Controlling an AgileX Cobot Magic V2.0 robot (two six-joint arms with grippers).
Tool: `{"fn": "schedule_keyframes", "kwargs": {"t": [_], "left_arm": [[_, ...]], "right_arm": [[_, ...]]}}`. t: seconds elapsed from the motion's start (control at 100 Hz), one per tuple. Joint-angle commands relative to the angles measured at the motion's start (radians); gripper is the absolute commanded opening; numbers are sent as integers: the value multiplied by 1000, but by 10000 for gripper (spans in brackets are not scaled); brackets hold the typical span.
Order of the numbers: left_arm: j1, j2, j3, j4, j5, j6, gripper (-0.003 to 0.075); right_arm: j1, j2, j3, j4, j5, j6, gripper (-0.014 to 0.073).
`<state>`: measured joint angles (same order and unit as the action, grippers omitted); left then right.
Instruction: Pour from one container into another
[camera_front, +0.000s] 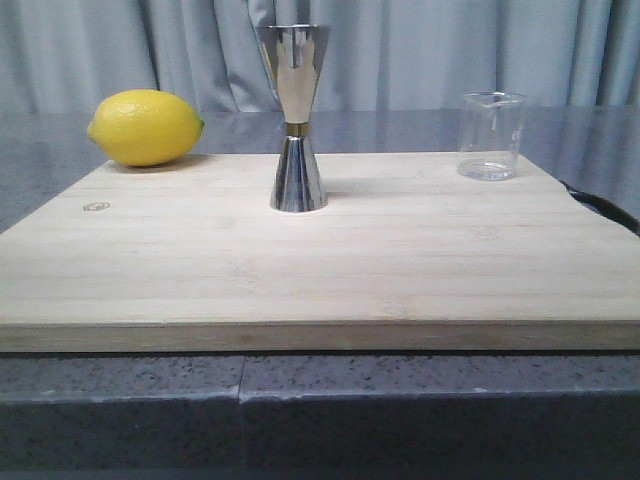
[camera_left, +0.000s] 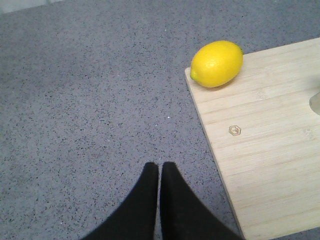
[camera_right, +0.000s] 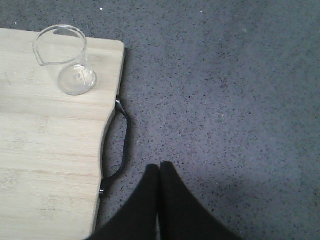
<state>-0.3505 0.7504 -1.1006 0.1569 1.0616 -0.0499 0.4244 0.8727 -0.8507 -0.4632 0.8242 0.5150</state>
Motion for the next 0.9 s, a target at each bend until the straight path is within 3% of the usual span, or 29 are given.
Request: {"fn": "schedule_keyframes", "kwargs": {"t": [0.0, 0.37, 0.7, 0.89], "left_arm": [[-8, 0, -24, 8, -70, -9, -19], [-2, -6, 0, 25, -117, -9, -19], [88, -256, 379, 18, -682, -9, -19], [182, -481, 672, 18, -913, -9, -19]], "right_arm": [[2, -11, -34, -41, -46, -12, -71], [2, -11, -34, -41, -46, -12, -71], [2, -11, -34, -41, -46, -12, -71], [2, -11, -34, -41, -46, -12, -71]]}}
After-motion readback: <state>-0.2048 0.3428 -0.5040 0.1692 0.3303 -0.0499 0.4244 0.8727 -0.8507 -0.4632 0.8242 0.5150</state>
